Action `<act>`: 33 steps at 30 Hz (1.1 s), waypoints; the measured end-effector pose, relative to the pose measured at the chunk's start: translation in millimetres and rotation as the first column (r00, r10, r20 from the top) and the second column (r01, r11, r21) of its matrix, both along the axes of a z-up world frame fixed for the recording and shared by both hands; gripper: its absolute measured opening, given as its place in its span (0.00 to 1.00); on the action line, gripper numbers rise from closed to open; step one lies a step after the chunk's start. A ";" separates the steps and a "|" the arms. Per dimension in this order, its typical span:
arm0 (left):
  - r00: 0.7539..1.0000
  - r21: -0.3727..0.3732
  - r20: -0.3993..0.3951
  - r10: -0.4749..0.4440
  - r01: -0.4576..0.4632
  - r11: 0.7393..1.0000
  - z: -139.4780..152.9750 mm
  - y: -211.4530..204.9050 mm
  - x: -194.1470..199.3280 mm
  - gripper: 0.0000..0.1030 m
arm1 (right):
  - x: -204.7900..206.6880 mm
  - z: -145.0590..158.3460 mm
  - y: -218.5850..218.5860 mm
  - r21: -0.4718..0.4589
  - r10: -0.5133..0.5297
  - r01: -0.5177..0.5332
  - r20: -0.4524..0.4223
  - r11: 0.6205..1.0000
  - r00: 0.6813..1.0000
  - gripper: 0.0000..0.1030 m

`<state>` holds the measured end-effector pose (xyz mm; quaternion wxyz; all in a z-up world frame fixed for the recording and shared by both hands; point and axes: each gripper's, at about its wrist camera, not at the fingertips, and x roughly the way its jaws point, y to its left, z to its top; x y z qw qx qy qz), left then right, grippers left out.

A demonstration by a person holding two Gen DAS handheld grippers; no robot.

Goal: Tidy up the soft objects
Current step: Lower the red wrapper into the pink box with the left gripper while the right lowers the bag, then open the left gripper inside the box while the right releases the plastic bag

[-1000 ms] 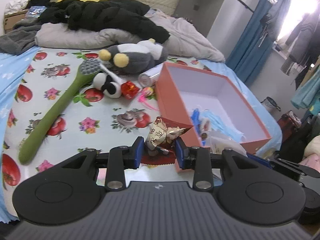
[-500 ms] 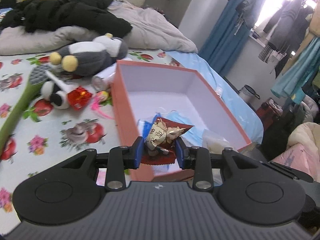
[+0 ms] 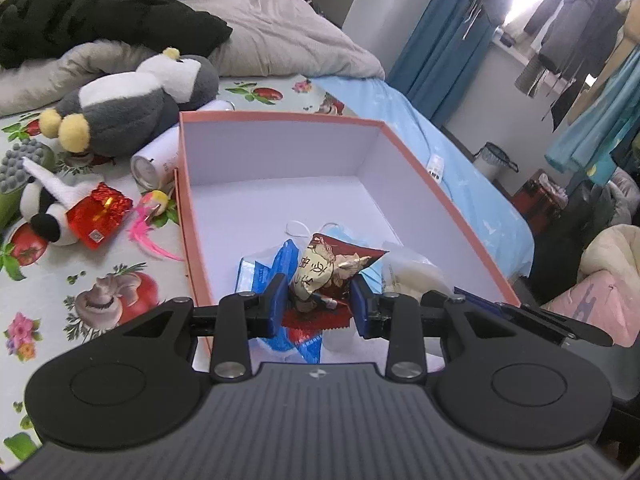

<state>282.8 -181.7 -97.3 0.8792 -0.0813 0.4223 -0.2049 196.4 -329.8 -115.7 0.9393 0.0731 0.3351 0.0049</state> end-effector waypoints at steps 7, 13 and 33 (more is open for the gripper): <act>0.999 0.030 -0.034 -0.002 0.004 1.000 -17.8 -11.3 18.3 0.45 | 16.3 -17.7 -9.7 0.027 0.006 -0.005 -0.039 1.000 0.999 0.28; 1.000 0.047 -0.024 -0.009 0.010 0.999 -18.6 -14.5 18.4 0.52 | 13.7 -22.2 -14.6 0.060 -0.001 0.003 -0.042 0.998 0.999 0.48; 0.997 0.034 0.072 0.021 -0.023 0.999 10.1 22.7 -53.0 0.52 | -43.5 15.2 15.5 0.048 0.037 -0.040 0.071 0.998 0.997 0.48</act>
